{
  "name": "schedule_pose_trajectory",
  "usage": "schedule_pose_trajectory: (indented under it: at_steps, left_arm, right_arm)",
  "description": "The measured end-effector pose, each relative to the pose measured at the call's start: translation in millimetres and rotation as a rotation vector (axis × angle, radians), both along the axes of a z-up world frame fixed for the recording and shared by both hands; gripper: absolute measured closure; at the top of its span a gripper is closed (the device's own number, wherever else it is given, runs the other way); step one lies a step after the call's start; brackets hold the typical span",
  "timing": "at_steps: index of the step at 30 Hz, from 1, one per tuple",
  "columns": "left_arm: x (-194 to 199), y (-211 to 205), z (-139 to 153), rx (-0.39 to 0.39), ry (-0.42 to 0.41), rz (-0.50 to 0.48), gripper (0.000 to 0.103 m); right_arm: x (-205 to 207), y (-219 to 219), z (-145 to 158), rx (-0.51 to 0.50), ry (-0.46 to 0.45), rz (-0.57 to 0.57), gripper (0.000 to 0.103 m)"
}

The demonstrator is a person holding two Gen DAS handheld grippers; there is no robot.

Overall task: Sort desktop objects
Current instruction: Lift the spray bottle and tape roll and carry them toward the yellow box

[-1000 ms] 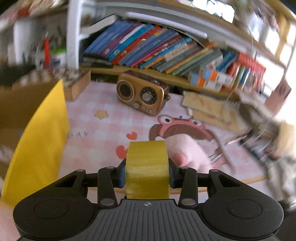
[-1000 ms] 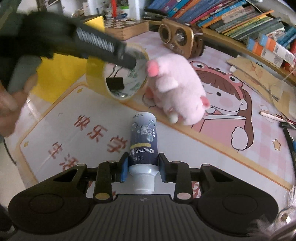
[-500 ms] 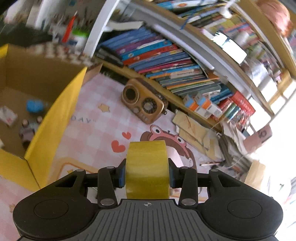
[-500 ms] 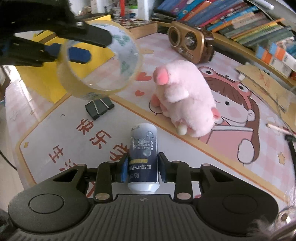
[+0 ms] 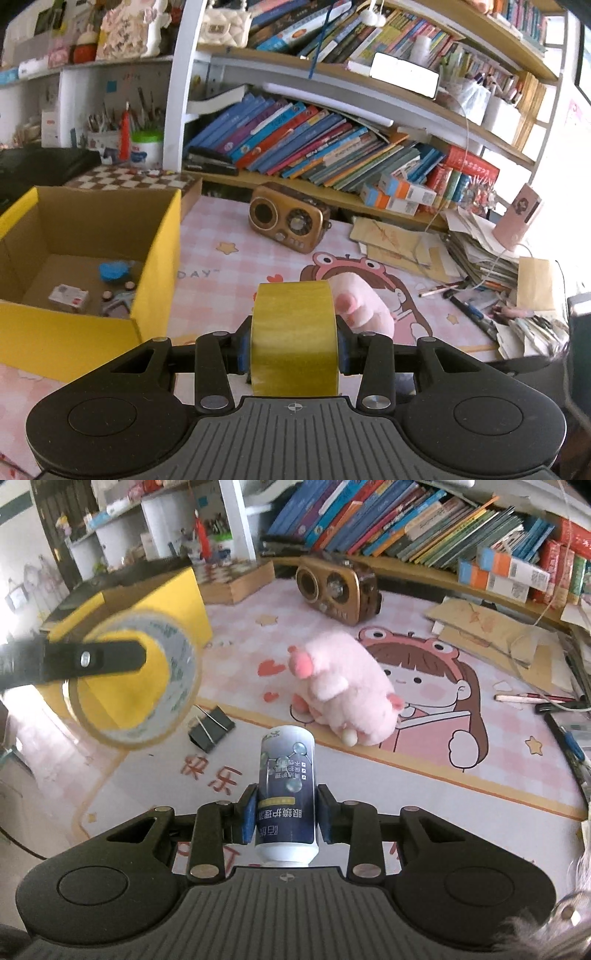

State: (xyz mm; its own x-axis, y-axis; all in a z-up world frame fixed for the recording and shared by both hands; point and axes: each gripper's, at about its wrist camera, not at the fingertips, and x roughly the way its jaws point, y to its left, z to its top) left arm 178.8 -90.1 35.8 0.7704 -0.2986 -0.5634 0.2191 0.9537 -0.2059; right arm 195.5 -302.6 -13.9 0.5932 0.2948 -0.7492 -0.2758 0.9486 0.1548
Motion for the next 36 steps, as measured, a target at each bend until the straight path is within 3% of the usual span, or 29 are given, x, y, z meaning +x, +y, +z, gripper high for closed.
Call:
schedule_pose_trajectory:
  at_steps: [14,36]
  left_arm:
    - [-50.4,40.2,-2.1,-0.013,-0.002,-0.002,0.063]
    - [-129.6,124.1,-1.4,0.008,0.002,-0.032,0.063]
  right_arm:
    - [-49.2,30.7,25.5,0.016,-0.020,-0.018,0.073]
    - [-132.1,136.0,35.5,0.027,-0.013,0.004,0.073]
